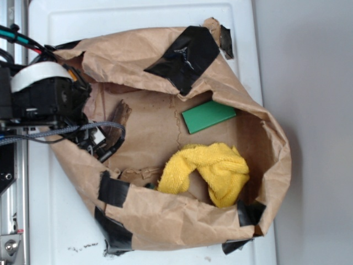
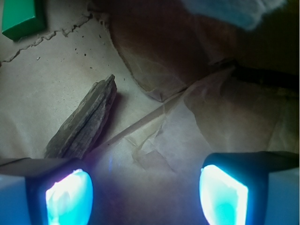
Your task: Grab the wood chip.
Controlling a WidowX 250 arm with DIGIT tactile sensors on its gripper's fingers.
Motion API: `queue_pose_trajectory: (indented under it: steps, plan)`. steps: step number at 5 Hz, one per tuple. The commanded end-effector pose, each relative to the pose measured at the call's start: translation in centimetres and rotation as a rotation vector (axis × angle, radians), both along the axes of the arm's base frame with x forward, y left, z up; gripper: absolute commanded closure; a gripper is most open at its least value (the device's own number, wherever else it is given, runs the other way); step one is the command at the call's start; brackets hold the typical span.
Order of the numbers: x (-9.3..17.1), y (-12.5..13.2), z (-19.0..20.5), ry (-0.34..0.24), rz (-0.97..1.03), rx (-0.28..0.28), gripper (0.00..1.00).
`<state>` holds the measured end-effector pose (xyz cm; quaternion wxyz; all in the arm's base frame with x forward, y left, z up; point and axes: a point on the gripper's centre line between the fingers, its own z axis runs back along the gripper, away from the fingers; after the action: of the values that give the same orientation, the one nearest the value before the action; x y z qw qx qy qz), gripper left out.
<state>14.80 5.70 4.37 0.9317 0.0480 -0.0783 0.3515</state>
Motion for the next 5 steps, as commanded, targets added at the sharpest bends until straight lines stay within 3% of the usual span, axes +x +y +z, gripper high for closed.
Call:
queue_pose_trajectory:
  steps: [1,3,4,5]
  plan:
    - [-1.8,0.9,-0.6,0.045,0.071,-0.010,0.00]
    - [8.2,-0.9,1.1,0.092,0.102,-0.016,0.00]
    - [10.8,-1.2,1.8,0.108,0.134,-0.023,0.00]
    - [10.7,-0.6,1.4,0.095,0.106,-0.041,0.00]
